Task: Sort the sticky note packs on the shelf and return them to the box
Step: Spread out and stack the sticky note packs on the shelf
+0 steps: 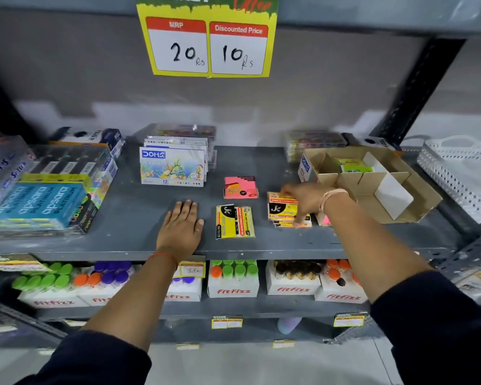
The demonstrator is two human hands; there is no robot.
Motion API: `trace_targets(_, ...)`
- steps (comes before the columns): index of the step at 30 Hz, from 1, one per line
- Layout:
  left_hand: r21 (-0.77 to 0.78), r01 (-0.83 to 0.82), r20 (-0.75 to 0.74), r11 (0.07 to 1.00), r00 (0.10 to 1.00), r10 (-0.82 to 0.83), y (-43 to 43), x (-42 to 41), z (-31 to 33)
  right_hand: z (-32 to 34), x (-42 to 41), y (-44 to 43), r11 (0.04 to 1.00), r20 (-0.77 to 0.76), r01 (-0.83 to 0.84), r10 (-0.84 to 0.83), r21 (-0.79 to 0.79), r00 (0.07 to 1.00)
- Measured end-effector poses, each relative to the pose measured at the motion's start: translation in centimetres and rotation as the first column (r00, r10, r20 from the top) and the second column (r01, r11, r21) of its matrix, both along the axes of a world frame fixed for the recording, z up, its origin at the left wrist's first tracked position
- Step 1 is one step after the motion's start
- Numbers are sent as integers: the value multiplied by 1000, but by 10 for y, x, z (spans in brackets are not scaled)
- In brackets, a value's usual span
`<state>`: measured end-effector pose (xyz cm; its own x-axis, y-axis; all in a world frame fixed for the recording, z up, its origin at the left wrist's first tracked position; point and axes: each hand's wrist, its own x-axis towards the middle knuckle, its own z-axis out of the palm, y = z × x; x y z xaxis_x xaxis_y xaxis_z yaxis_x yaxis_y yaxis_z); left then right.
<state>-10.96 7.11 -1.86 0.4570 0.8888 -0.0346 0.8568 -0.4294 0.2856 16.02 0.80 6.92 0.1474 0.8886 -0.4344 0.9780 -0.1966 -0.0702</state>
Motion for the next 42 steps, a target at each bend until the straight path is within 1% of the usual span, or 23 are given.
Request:
trace_targets(2,-2,1,-9,1000,1000,-1,0,0,1,3,2,0,998,-7,-9,9,59,1000)
trace_targets(6,0,-9,-28,1000,1000,9,1,1,1,16,5,0,994,-26,-12,15,112,1000)
trace_targets(9,6,-12,-19,1000,1000,12,1,1,0,32,-3,1,977,-137,-4,33,213,990)
trace_targets(11,14,-10,-1,1000,1000,11,1,0,0,38,-23,5,965,-202,-53,108,258,973)
trace_targets(12,15,-10,4,1000,1000,10,1,0,-1,36,-36,8,962,-218,-95,153,255,964)
trace_targets(14,17,-13,6,1000,1000,13,1,0,-1,22,-63,12,957,-197,-188,232,221,952)
trace_targets(16,19,-13,5,1000,1000,13,0,0,-1,1,-78,16,954,-172,-242,272,175,947)
trace_targets(18,25,-10,-7,1000,1000,10,0,1,-1,-18,-81,16,964,-188,-226,249,139,950)
trace_targets(21,22,-11,-24,1000,1000,12,2,2,0,-29,-80,13,964,-210,-214,245,159,946)
trace_targets(23,13,-10,-29,1000,1000,10,2,2,0,-23,-74,10,962,-227,-197,238,188,944)
trace_targets(25,11,-11,-27,1000,1000,12,1,2,0,-10,-53,8,965,-233,-124,179,232,956)
trace_targets(26,10,-11,-28,1000,1000,12,1,1,0,-3,-39,8,969,-206,-93,141,229,968)
trace_targets(27,8,-10,-33,1000,999,10,1,1,0,2,-26,7,978,-149,-76,106,193,983)
trace_targets(29,5,-7,-44,1000,999,7,1,2,0,4,-6,5,997,-24,-58,60,60,998)
trace_targets(30,1,-7,-45,1000,999,7,1,2,1,3,-2,4,999,-6,-41,41,3,999)
trace_targets(32,-5,-7,-44,1000,999,7,1,1,1,-1,1,2,1000,-27,-5,4,-29,1000)
trace_targets(35,-8,-3,-44,1000,999,3,0,2,1,0,3,3,1000,-67,-1,2,25,998)
trace_targets(38,-5,-2,-47,1000,999,1,1,2,1,3,5,5,999,-97,-6,9,38,995)
trace_targets(40,-3,-3,-46,1000,999,3,1,2,1,11,6,7,997,-160,16,-4,70,987)
trace_targets(42,6,-5,-37,1000,999,5,0,2,0,22,1,14,989,-252,58,-23,135,967)
